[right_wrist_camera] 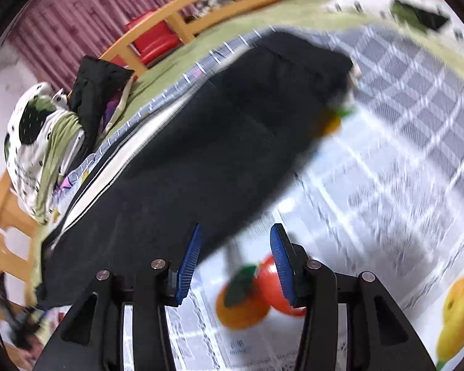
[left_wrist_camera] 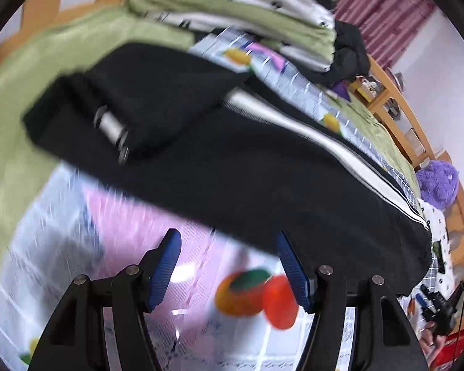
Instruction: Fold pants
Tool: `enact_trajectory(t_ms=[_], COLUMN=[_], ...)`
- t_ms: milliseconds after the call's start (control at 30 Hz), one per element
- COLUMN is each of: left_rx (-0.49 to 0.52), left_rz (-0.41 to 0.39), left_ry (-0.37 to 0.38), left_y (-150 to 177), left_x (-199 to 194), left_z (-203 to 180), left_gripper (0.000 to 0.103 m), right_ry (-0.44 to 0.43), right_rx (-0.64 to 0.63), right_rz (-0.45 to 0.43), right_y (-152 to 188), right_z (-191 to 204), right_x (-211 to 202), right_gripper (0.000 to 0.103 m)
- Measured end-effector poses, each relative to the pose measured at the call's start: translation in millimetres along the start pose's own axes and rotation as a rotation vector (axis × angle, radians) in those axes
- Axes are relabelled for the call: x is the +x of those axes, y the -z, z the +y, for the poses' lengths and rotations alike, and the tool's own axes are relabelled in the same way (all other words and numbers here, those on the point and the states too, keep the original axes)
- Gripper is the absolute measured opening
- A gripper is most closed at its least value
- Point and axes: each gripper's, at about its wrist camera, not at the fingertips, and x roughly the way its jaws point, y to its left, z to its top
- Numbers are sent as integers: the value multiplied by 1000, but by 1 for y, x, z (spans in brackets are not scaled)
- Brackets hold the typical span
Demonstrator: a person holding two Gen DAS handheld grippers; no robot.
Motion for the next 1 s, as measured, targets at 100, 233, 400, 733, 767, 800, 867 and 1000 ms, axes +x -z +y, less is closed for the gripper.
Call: enact_trajectory(t_ms=[100,233,400,733,767,800,867,1000], left_rx=[-20,-32,-34,-77,-59,-43,-20,46], left_rz=[-17,-37,-63,-31,-33,-31,-18,36], left_ry=[5,-1,-17,-6,-6,-3,14,29], left_y=[3,-10,-31,-55,-53,-50,-38,0], left_x=[6,20,38,48,41,35,18,-12], left_z=[3,-3,-8,-12,-14,-16,-19,-27], left_gripper=[62,62,60,12,12,12,11,11], right_ry=[-37,-55,-44,-14,-25,-39,-58,-19], right_rx=[28,14,5,61,55,45,45,34], right_rz=[16,24,11,-51,-69,-88,-95,-83], right_y=[1,-9,-34,-65,-64,-60,-55,-29], right_z=[-5,4,16,23,22,21,14,-14], right_x=[9,25,53,74,64,50,29,-21], right_gripper=[46,46,46,15,13,12,11,11])
